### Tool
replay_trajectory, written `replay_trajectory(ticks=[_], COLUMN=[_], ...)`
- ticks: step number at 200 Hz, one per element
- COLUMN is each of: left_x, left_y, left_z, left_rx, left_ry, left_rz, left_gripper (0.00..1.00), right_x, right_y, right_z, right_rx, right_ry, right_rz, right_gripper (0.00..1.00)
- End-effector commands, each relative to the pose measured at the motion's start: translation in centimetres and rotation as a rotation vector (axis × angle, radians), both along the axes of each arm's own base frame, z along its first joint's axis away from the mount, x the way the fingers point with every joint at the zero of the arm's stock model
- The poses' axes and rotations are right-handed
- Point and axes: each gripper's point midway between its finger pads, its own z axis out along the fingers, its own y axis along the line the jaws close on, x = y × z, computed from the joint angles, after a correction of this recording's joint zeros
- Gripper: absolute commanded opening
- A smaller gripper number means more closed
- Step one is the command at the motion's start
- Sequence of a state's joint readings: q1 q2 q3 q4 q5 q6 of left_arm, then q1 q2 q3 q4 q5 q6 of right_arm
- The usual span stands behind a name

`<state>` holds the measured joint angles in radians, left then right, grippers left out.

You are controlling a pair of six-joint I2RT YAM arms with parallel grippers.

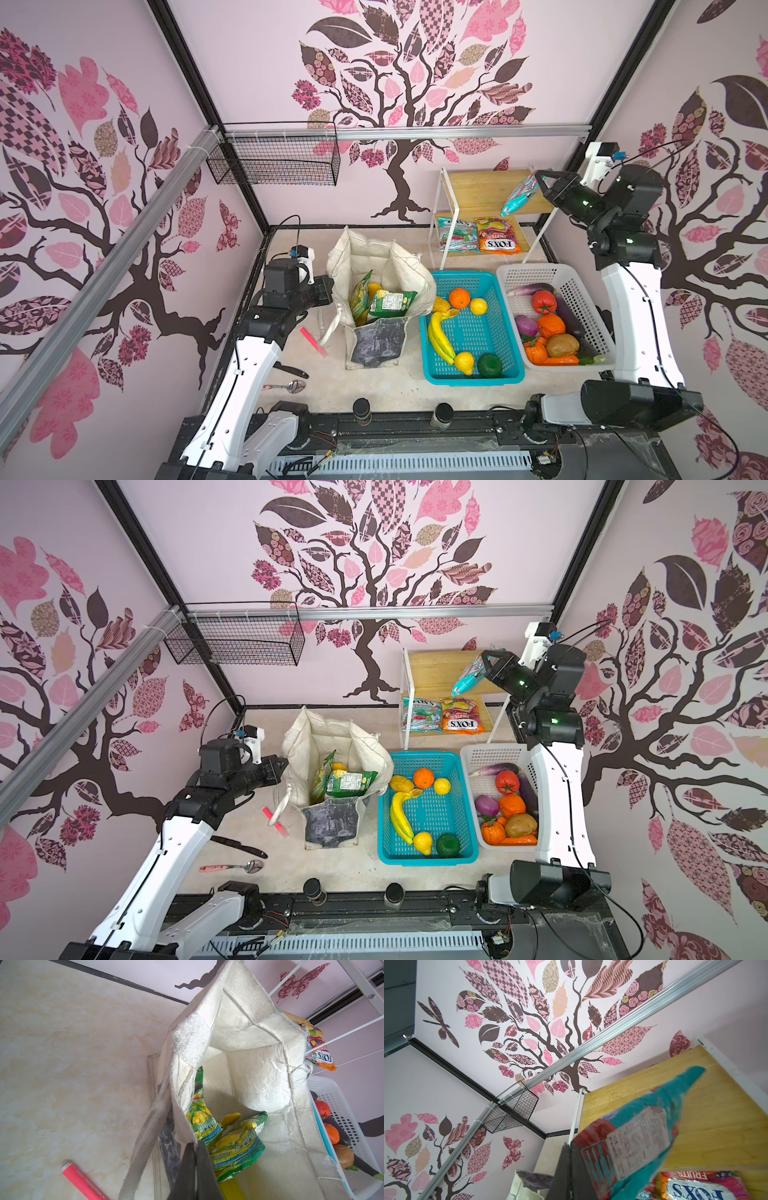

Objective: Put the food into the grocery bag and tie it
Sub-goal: 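Lift the teal candy bag off the shelf and carry it over the tote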

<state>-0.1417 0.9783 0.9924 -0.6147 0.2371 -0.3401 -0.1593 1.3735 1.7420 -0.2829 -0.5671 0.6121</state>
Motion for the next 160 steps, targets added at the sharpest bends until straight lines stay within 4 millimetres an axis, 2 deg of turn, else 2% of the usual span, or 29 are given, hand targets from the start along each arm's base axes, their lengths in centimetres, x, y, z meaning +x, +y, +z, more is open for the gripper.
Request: replay_trajectory(ticks=[1,33,99,160], left_x=[-0.3,-0.3,-0.4,-0.5], left_y=[0.0,0.0,0.0,-0.2], left_z=[-0.7,-0.7,-0.4,-0.5], left_rx=[0.001,0.0,-0.001,-0.006], left_ry=[0.005,0.003,-0.006,-0.004], left_rz=[-0.006,-0.008,-0.01,-0.017], left_gripper=[0.0,0.0,0.0,0.0], right_x=[-3.8,-6.1,-9.7,-11.5], right_y=[1.2,2.4,6.1,11.0], right_z=[4.3,4.4,2.0,-2.2], right_rx=[-0.003,0.031,0.061,0.076], right_ry=[-0.134,-0.157,-0.121,-0.045], right_rz=[0.039,0.091,0.215,0.337], right_gripper=[0.0,0.0,0.0,0.0])
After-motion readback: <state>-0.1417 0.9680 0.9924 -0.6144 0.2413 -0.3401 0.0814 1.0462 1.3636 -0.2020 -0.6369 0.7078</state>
